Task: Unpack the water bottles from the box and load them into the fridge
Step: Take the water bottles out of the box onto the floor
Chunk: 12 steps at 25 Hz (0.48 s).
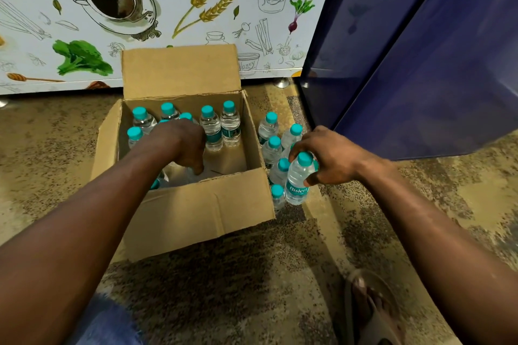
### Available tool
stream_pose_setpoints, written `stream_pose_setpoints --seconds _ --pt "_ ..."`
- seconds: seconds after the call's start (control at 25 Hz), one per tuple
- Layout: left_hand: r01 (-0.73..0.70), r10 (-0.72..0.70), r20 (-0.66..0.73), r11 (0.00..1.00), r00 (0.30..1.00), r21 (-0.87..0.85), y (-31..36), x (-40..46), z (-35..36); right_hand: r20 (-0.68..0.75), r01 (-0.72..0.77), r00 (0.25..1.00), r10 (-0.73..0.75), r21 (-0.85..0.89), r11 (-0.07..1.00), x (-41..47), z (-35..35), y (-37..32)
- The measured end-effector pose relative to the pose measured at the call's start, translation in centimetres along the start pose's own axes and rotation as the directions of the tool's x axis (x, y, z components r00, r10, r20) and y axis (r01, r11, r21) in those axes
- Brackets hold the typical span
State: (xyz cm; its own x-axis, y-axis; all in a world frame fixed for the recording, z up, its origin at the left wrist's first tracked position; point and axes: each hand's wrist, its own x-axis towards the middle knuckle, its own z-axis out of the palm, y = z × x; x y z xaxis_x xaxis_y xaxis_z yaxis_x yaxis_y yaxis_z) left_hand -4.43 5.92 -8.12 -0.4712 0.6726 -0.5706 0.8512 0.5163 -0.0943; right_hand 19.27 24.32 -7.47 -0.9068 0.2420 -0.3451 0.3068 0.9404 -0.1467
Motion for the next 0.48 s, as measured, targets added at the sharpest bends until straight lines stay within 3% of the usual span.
stream_pose_setpoints --seconds 0.12,0.48 --pt "-0.036 0.031 -0.093 0.998 0.995 -0.059 0.7 -0.8 -1.5 -0.008 -0.036 0.999 0.035 -0.111 0.993 0.2 2.6 0.2" --pt "-0.104 0.064 -0.31 0.988 0.949 -0.117 2.3 -1.6 -2.5 -0.082 0.02 0.996 -0.037 -0.194 0.981 -0.6 6.9 0.1"
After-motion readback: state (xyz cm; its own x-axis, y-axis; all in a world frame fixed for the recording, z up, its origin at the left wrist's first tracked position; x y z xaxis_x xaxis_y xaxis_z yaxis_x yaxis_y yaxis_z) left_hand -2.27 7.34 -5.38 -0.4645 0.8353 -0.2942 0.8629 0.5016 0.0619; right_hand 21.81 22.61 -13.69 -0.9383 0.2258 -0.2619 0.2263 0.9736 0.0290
